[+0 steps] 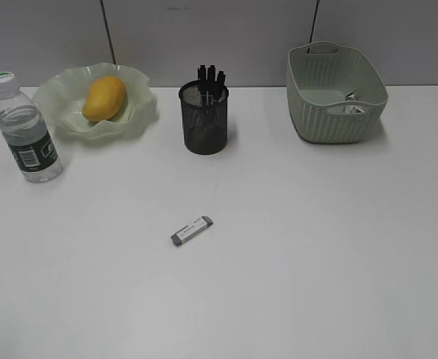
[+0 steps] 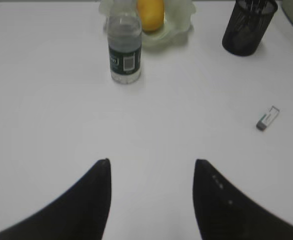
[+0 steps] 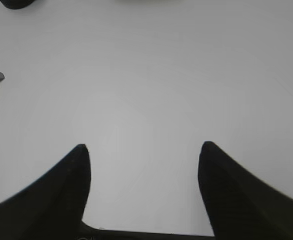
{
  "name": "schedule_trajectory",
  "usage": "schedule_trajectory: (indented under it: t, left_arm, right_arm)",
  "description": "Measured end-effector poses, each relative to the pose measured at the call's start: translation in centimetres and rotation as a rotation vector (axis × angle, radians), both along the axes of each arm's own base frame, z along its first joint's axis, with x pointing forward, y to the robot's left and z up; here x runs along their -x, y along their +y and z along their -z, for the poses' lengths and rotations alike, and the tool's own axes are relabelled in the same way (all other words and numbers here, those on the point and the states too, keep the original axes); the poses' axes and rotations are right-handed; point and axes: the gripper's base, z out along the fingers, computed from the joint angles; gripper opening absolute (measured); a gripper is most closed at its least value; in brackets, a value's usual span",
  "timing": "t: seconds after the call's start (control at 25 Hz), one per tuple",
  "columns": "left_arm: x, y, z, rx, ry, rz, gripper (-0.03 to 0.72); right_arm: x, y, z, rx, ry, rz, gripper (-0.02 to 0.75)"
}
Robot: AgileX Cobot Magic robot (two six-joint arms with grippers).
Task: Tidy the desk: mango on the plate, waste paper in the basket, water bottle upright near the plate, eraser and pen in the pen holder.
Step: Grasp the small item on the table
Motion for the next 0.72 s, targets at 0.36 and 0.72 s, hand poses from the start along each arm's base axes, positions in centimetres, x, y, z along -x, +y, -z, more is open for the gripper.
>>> schedule_trajectory:
  t: [0.36, 0.72]
  left_arm:
    - [-7.7, -2.1, -2.6, 0.001, -0.022, 0.130, 0.407]
    - [-16.9, -6.8, -4.3, -0.065, 0.116, 0.356, 0.450]
  right_arm:
    - [3.3, -0.8, 1.1, -0.018, -0.121, 0.002, 0.519]
    - [3.5, -0.8, 1.1, -0.014, -0.127, 0.000, 0.517]
